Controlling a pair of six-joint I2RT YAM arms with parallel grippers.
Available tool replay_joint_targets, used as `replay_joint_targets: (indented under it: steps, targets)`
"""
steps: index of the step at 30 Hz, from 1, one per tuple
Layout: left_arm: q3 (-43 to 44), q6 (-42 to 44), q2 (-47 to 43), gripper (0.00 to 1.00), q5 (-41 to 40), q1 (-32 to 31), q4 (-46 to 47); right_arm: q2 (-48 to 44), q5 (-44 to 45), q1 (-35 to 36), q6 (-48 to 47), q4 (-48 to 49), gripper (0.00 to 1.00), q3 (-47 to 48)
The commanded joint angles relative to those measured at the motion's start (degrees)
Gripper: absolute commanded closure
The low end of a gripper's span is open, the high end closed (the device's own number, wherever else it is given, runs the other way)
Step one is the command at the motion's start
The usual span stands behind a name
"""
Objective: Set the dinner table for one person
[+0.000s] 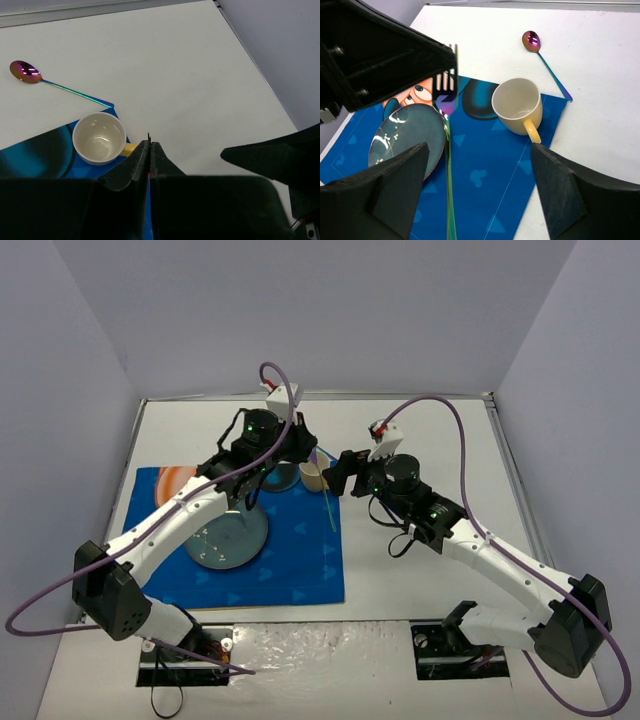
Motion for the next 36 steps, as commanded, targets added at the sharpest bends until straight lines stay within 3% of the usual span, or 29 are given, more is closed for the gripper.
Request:
replay_joint_targets:
  steps: [1,7,12,23,29,36]
  targets:
    - [-2.15,5.28,-7.69,1.0,7.25,6.69,1.3,-2.14,-2.09,0.12,-0.61,1.42,0.14,2.43]
    - [-2.76,18.97,-12.76,1.0,18.23,18.95,-11.93,-6.84,-1.68,0.12,-1.83,-0.11,0.1,0.18]
    - [-4.66,25.95,-15.75,1.0,27.01,30.52,-17.26,-8.87,-2.01,-0.06,-2.79,-1.16,0.08,-1.59]
    - [-7.24,42.22,-9.22,1.0,44.17,52.81,-27.74,-10.29,-6.65,-1.39,-4.59,-1.88,0.06,-4.56]
    - [-6.42,53.72,-2.45,1.0,42.94,58.84,-32.47,-13.29,-7.64,-2.49,-5.86,-2.4,0.06,-6.43]
    - [0.13,64.84,6.01,1.0,45.6,61.21,-38.43,-16.14,-7.38,-2.66,-6.7,-3.94,0.05,-8.09]
